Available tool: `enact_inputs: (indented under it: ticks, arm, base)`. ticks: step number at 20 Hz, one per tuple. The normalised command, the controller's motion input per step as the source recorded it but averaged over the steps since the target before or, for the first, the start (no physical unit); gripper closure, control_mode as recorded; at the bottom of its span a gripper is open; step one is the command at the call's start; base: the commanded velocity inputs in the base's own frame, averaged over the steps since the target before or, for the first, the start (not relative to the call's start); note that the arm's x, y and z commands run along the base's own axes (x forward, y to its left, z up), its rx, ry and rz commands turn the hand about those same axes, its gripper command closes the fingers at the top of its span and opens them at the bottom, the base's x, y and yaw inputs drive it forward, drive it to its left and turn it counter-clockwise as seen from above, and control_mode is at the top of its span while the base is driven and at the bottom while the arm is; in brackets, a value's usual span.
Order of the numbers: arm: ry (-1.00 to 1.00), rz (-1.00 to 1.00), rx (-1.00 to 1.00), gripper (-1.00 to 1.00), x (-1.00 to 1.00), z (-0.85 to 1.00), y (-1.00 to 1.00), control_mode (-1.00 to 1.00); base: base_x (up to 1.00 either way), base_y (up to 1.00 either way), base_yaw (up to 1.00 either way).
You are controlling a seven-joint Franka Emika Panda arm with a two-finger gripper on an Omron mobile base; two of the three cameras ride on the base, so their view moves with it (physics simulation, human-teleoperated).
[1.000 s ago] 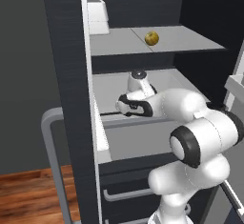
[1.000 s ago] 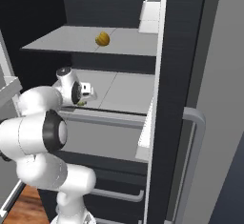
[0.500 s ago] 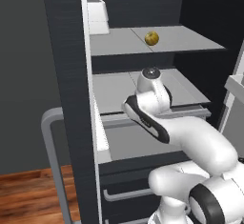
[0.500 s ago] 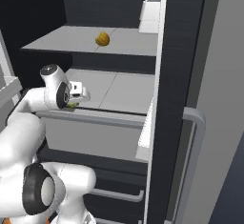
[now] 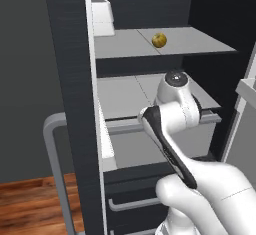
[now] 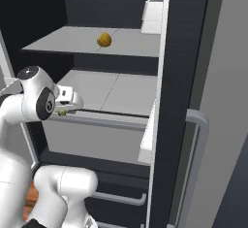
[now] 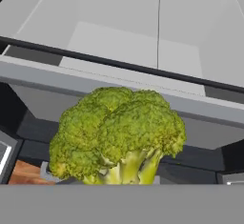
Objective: Place the cold items (squash and broccoli) from the fridge in one tupperware on the dining counter. Place the warm items (kebab skewer and hot dog) in the stove area in another tupperware.
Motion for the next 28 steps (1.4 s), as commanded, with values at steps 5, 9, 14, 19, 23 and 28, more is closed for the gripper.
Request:
enact_inputs:
  ticks: [5, 9, 14, 19, 23, 28]
  arm:
    - [0.0, -0.07, 0.0, 1.0, -0.75, 0.51, -0.46, -1.0]
    - [-0.02, -0.09, 0.0, 1.0, -0.7, 0.4, -0.54, -1.0]
    - [-0.08, -0.07, 0.0, 1.0, -0.82, 0.16, -0.34, -1.0]
    - [-0.17, -0.01, 0.0, 1.0, -0.5, 0.25, -0.09, -1.0]
    - [0.0, 0.0, 0.0, 1.0, 0.0, 0.0, 0.0, -1.0]
    - [-0.03, -0.01, 0.0, 1.0, -0.17, 0.0, -0.03, 1.0]
  base:
    - [0.0, 0.0, 0.0]
    - [0.0, 0.0, 0.0]
    - [0.0, 0.0, 0.0]
    - [0.0, 0.0, 0.0]
    - [0.0, 0.0, 0.0]
    - [-0.15, 0.0, -0.02]
